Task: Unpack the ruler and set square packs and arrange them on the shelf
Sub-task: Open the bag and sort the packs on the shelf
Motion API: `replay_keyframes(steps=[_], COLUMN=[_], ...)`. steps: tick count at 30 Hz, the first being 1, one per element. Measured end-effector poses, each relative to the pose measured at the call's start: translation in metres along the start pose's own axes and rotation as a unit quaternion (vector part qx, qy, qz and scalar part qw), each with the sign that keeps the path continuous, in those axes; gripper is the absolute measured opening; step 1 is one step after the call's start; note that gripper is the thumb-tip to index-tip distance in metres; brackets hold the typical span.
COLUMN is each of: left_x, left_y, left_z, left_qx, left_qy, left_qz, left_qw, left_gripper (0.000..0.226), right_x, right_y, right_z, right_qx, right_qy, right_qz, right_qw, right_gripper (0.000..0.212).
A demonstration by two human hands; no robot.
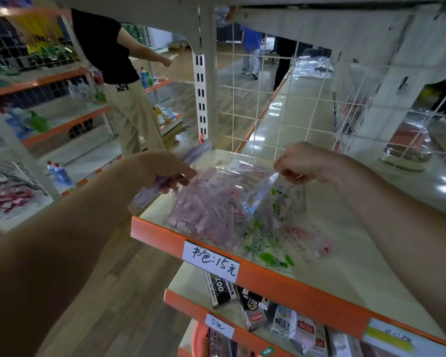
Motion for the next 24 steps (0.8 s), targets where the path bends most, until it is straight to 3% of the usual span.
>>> replay_keyframes(steps=[4,7,11,14,17,24], left_x=[0.0,-0.002,-0.003,-0.004,-0.009,-0.007], left_y=[-0.006,-0.003,0.003,0.008,0.013,-0.008], left_z=[0.004,0.005,0.006,0.005,0.004,0.015], left_qx=[-0.004,0.008,-0.003,-0.031,-0.011,0.008], left_qy=[-0.004,-0.011,-0.01,-0.011,-0.008,-0.022], left_qz=[-0.004,-0.014,-0.023,-0.004,0.002,-0.054], left_qw=[1.0,1.0,1.0,0.999,1.0,0.998], left_gripper=[0.02,0.025,0.02,0.01,0.006,0.021], right_x=[-0.004,-0.011,-0.023,-0.026,-0.023,-0.023], right_y=[0.022,0.042,0.068,0.09,0.093,0.069], right_z=[-0.001,0.011,0.029,0.035,0.035,0.031], right_qx=[-0.178,-0.309,-0.355,-0.38,-0.371,-0.415], right_qy=[-0.001,-0.035,-0.06,-0.084,-0.086,-0.041], right_qz=[0.036,-0.003,-0.054,-0.032,-0.004,-0.015], right_qw=[0.983,0.951,0.931,0.92,0.925,0.909], right_gripper=[0.021,0.027,0.077,0.097,0.096,0.071])
Point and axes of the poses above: each hand's wrist, its own x-axis towards the middle knuckle, its own y-axis out of the palm, z = x × y, the point moved 1 cm from there along x, towards the middle knuckle, and after that the axes turned 7 degrees about y, right-handed, at the moved point
